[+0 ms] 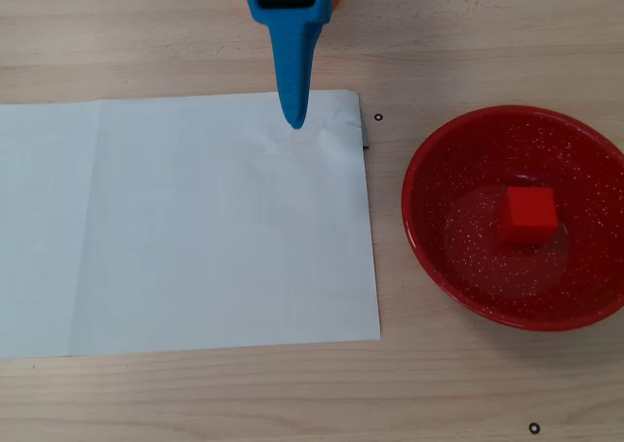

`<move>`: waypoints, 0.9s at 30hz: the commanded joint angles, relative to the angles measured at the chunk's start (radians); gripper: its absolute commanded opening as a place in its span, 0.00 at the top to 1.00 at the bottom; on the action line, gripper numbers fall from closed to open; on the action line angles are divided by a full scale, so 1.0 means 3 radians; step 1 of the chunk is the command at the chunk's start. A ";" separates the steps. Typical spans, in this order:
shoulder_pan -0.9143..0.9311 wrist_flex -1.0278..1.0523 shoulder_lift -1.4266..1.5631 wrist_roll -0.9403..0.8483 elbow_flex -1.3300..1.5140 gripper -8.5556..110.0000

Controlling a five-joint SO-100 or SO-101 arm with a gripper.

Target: Grasp the red cube and put it in the red bowl

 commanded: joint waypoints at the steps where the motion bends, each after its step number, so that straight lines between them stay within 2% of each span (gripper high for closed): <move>1: -0.0020 -0.0179 0.0322 0.0051 -0.0046 0.93; 10: -0.0056 -0.0557 0.0915 0.0194 0.0966 0.93; 27: -0.0015 0.1289 0.1237 0.0107 0.0966 0.92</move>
